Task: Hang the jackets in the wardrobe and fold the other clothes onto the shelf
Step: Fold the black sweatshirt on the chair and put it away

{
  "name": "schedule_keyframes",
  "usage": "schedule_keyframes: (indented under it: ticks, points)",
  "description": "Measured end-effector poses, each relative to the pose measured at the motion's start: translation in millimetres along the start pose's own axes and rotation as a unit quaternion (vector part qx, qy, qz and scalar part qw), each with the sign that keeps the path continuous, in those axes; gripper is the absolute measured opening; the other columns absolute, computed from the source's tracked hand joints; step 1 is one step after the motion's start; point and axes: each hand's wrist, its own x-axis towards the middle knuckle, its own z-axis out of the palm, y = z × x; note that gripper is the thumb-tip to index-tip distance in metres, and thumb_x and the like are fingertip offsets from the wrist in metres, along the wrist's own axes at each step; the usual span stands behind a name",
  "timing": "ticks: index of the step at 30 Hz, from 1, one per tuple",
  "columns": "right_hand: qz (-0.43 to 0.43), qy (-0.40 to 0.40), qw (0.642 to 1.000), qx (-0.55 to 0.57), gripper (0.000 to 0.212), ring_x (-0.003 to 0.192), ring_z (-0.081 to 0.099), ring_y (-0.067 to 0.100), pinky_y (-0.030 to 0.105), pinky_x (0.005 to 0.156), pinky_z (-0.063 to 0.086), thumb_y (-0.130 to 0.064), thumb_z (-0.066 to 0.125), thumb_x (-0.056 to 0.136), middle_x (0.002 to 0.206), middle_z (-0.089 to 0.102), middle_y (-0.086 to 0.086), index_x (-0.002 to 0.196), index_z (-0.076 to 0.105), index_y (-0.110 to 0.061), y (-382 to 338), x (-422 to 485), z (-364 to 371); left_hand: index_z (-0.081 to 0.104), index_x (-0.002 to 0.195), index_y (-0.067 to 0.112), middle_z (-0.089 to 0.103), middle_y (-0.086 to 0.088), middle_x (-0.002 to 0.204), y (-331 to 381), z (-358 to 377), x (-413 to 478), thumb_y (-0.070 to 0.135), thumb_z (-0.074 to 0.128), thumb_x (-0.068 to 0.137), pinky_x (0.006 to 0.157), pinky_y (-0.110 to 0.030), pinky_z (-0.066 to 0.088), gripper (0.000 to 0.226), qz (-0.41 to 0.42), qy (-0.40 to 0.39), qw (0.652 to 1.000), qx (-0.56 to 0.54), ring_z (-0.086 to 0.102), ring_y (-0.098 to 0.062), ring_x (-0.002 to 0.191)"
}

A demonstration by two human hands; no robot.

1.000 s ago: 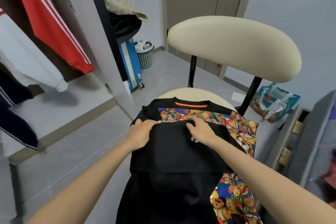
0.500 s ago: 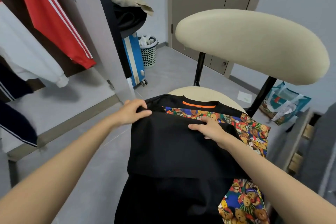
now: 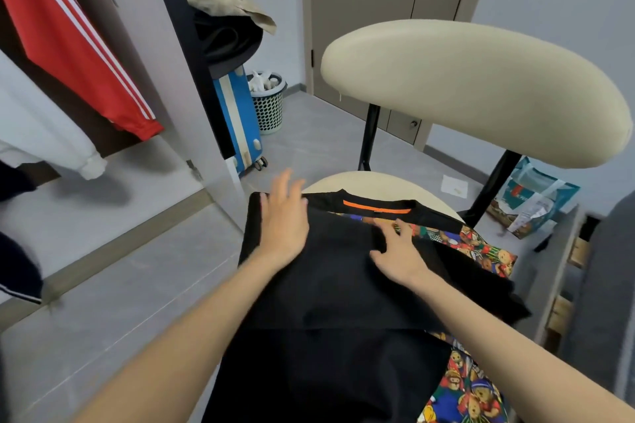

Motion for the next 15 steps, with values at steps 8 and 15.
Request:
schedule_keyframes:
  ticks: [8, 15]
  points:
    - [0.015, -0.037, 0.981, -0.189, 0.050, 0.148, -0.014, 0.030, 0.067, 0.110, -0.005, -0.053, 0.019, 0.101, 0.162, -0.010, -0.011, 0.148, 0.002, -0.054, 70.8, -24.5, 8.4, -0.016, 0.146, 0.050, -0.033, -0.001, 0.155, 1.5, 74.4, -71.5, 0.065, 0.013, 0.095, 0.105, -0.072, -0.010, 0.060, 0.001, -0.218, 0.953, 0.209, -0.033, -0.042, 0.138]
    - [0.095, -0.014, 0.977, -0.189, 0.067, 0.144, -0.024, 0.036, 0.059, 0.113, -0.011, -0.078, 0.013, 0.087, 0.159, -0.022, -0.010, 0.145, -0.012, -0.056, 103.1, -22.7, 0.7, -0.013, 0.144, 0.057, -0.038, -0.007, 0.152, -11.6, 66.8, -42.3, 0.082, 0.016, 0.083, 0.110, -0.069, -0.001, 0.071, -0.106, -0.258, 0.948, 0.154, -0.028, -0.043, 0.140]
